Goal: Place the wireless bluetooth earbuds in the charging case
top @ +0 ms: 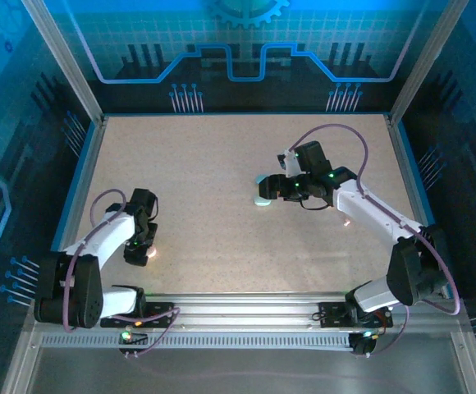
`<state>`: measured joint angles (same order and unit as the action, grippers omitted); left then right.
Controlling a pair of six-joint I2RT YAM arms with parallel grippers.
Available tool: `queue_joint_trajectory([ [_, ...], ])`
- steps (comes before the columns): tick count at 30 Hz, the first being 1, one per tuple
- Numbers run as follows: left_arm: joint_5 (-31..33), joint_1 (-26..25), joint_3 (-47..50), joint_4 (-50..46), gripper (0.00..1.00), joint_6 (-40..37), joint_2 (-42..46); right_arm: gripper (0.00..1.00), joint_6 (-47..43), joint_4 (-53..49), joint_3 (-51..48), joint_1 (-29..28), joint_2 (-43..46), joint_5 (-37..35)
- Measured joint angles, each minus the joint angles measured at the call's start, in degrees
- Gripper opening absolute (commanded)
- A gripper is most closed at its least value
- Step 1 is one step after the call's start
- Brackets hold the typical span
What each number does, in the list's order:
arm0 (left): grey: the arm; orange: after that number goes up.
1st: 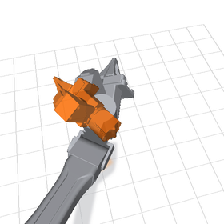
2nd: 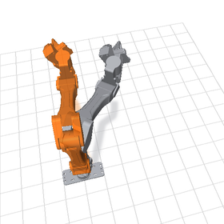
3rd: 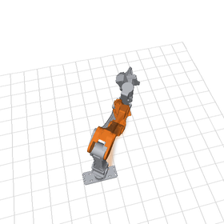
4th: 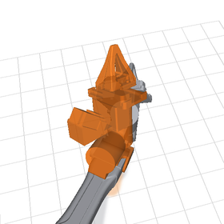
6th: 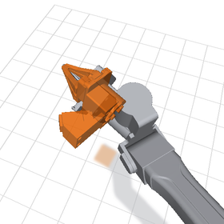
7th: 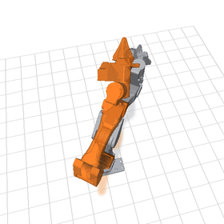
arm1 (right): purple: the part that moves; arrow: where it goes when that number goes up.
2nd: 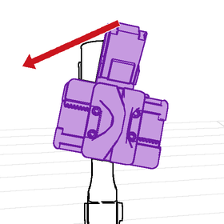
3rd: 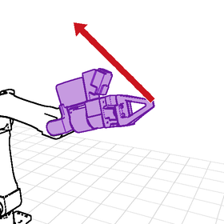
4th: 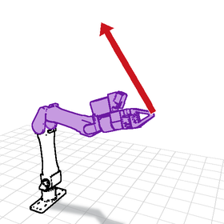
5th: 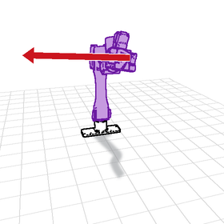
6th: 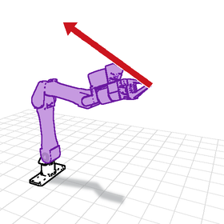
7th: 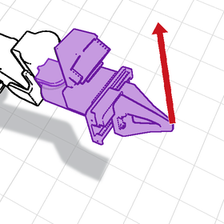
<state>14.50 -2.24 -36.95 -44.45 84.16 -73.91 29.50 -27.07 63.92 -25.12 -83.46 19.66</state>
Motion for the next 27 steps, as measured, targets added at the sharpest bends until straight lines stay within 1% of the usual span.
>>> queue_joint_trajectory([
  [3, -0.1, 0.5, 0.8, 1.0, 0.68, 0.1, -0.3, 0.69, 0.0, -0.2, 0.0, 0.0, 0.0, -0.2],
  [7, -0.3, 0.6, 1.6, 1.8, 0.64, 0.5, -0.4, 0.69, 0.0, -0.4, 0.0, 0.0, 0.0, -0.2],
  [9, -0.3, 0.6, 1.8, 2.4, 0.6, 0.4, -0.6, 0.69, 0.0, -0.5, 0.0, 0.0, 0.0, -0.2],
  [11, -0.4, 0.6, 2.2, 3.1, 0.59, 0.4, -0.9, 0.69, 0.0, -0.5, 0.0, 0.0, 0.0, -0.2],
  [20, -1.1, 0.6, 2.1, 3.0, 0.39, -2.0, -2.0, 0.69, 0.0, -0.6, 0.0, 0.0, 0.0, -0.2],
  [24, -1.9, 0.6, 1.4, 2.6, 0.35, -3.8, -2.7, 0.69, 0.0, -0.5, -0.1, 0.0, 0.0, -0.1],
  [27, -3.5, -0.3, 0.7, 3.3, 0.35, -4.4, -2.7, 0.68, 0.5, 0.2, -1.0, 0.0, 0.0, 0.7],
])
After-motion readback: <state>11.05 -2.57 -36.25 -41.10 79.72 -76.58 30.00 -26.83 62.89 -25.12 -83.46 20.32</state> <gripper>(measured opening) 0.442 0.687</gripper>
